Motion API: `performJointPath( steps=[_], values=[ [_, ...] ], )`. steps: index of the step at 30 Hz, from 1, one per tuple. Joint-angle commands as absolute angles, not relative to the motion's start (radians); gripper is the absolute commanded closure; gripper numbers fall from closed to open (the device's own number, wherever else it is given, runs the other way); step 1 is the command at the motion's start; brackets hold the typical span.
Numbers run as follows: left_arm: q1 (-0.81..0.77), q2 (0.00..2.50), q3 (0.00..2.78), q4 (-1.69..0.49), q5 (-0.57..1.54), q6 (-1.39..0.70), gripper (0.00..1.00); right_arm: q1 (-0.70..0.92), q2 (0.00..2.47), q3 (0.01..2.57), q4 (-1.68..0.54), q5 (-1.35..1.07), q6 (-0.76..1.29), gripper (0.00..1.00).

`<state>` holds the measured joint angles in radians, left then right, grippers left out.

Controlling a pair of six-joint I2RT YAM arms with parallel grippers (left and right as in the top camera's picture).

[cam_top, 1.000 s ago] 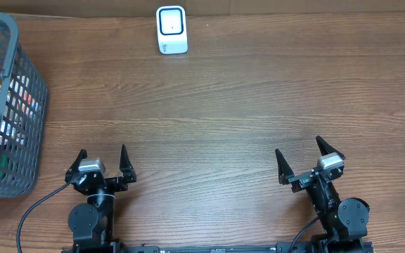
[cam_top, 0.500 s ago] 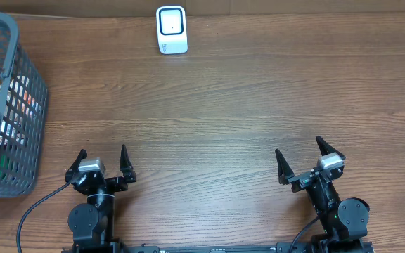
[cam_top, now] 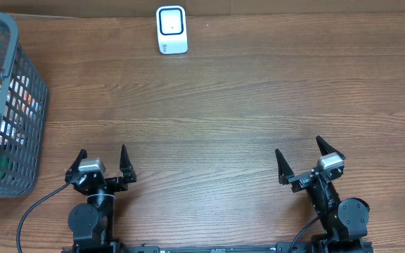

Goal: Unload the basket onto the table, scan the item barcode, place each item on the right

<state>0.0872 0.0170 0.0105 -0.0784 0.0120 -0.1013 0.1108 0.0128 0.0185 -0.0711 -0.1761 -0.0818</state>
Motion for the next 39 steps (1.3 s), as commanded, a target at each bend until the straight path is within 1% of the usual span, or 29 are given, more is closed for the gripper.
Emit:
performJointPath(
  steps=[1,34,39],
  values=[
    [0.089,0.004,0.005,-0.077,0.022,-0.112,0.0,0.104,0.005,0.008,-0.066,-0.174,-0.08,0.0],
    [0.089,0.004,0.005,-0.075,0.023,-0.112,0.0,0.104,0.005,0.008,-0.066,-0.174,-0.08,0.0],
    [0.089,0.004,0.007,-0.044,0.109,-0.119,0.0,0.104,0.005,0.008,-0.066,-0.174,-0.08,0.0]
  ],
)
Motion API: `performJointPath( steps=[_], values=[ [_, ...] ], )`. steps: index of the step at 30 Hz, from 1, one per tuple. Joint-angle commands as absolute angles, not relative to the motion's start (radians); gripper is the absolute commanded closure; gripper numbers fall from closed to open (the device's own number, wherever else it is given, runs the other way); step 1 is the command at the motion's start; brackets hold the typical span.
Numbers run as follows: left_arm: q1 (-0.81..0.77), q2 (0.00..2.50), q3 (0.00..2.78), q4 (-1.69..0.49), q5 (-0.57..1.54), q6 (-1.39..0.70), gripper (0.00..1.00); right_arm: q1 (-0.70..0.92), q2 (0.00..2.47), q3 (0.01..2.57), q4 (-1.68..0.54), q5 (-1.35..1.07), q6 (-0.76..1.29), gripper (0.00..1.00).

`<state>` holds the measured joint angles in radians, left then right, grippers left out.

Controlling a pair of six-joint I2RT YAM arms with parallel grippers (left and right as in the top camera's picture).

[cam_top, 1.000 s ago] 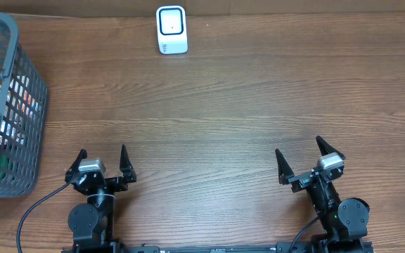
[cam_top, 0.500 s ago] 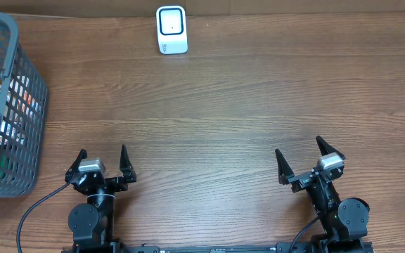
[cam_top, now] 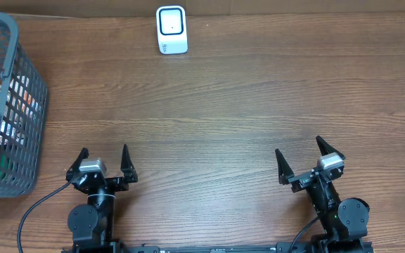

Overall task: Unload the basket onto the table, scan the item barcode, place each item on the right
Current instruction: 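Reach the left gripper into the basket and grasp the green-lidded jar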

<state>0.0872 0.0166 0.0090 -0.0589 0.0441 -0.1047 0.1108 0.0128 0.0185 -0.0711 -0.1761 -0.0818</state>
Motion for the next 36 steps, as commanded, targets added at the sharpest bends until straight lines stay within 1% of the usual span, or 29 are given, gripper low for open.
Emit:
performJointPath(
  steps=[1,3,6,8,11,14,15,17,18,21,23,25,27,29,31,32,35,36],
  values=[
    [0.089,0.004,0.016,-0.039,0.137,-0.119,0.0,0.104,0.005,0.008,-0.066,-0.174,-0.08,0.0],
    [0.089,0.013,0.095,-0.055,0.183,-0.119,0.0,0.104,0.005,0.008,-0.066,-0.174,-0.08,0.0],
    [0.089,0.083,0.226,-0.109,0.184,-0.119,0.0,0.104,0.005,0.008,-0.066,-0.174,-0.08,0.0],
    [0.089,0.182,0.349,-0.158,0.185,-0.119,0.0,0.104,0.005,0.008,-0.066,-0.174,-0.08,0.0],
    [0.09,0.419,0.625,-0.286,0.2,-0.119,0.0,0.104,0.005,0.008,-0.066,-0.174,-0.08,0.0],
    [0.091,0.668,0.953,-0.496,0.236,-0.119,0.0,0.104,0.005,0.008,-0.066,-0.174,-0.08,0.0],
    [0.091,0.789,1.129,-0.631,0.237,-0.118,0.0,0.104,0.005,0.008,-0.066,-0.174,-0.08,0.0],
    [0.091,0.95,1.379,-0.833,0.242,-0.105,0.0,0.104,0.005,0.008,-0.066,-0.174,-0.08,0.0],
    [0.091,1.056,1.56,-0.985,0.257,-0.081,0.0,0.104,0.005,0.008,-0.066,-0.174,-0.08,0.0],
    [0.091,1.255,1.892,-1.263,0.286,-0.041,0.0,0.104,0.005,0.008,-0.066,-0.174,-0.08,0.0],
    [0.091,1.371,2.063,-1.394,0.288,-0.038,0.0,0.104,0.005,0.008,-0.066,-0.174,-0.08,0.0],
    [0.091,1.443,2.14,-1.456,0.29,-0.049,0.0,0.104,0.005,0.008,-0.066,-0.174,-0.08,0.0],
    [0.091,1.497,2.157,-1.492,0.289,-0.048,0.0,0.104,0.005,0.008,-0.066,-0.174,-0.08,0.0],
    [0.091,1.543,2.157,-1.48,0.285,-0.048,0.01,0.104,0.005,0.008,-0.066,-0.174,-0.08,0.0],
    [0.105,1.565,2.161,-1.46,0.23,-0.101,0.0,0.104,0.005,0.008,-0.066,-0.174,-0.08,0.0],
    [0.139,1.574,2.173,-1.446,0.157,-0.184,0.0,0.104,0.005,0.008,-0.066,-0.174,-0.08,0.0],
    [0.239,1.576,2.209,-1.434,0.096,-0.281,0.0,0.104,0.005,0.008,-0.066,-0.174,-0.08,0.0],
    [0.295,1.576,2.227,-1.434,0.096,-0.297,0.0,0.104,0.005,0.008,-0.066,-0.174,-0.08,0.0]
  ],
)
